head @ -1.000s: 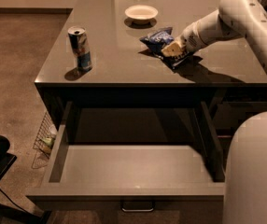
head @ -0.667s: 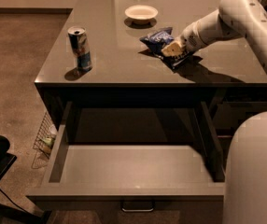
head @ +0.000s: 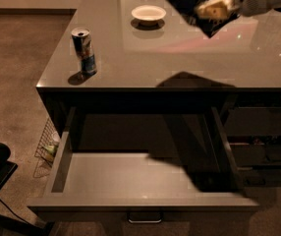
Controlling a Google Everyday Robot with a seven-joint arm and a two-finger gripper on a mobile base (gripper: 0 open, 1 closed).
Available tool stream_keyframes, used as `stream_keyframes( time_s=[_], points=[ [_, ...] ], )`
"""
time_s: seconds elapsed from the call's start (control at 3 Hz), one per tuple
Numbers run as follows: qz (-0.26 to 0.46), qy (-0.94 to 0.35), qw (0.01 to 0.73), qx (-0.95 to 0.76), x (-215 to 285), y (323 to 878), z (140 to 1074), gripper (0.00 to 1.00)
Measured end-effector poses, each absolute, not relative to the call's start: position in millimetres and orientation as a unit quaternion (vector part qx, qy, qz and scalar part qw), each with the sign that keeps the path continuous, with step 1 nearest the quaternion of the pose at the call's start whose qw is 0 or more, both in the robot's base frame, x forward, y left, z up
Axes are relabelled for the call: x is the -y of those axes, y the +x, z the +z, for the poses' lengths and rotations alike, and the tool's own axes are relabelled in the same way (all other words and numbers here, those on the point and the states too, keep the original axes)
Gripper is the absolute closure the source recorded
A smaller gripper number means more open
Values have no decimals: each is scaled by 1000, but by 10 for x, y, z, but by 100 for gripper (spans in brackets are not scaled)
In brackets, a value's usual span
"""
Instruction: Place blue chip bag into top drawer
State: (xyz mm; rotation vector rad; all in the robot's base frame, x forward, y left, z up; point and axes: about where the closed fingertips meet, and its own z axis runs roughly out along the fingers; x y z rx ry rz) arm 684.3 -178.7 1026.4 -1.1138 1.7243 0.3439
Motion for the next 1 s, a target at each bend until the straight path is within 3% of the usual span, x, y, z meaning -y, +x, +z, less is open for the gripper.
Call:
stream_keyframes(
  time_s=[0.33, 0.67, 1.0],
  points=[
    [145, -474, 547, -675, 1859, 6420, 10871, 100],
    [166, -522, 535, -643, 1625, 5834, 11015, 100],
    [185, -569, 477, -644, 1307, 5409, 10651, 100]
  ],
)
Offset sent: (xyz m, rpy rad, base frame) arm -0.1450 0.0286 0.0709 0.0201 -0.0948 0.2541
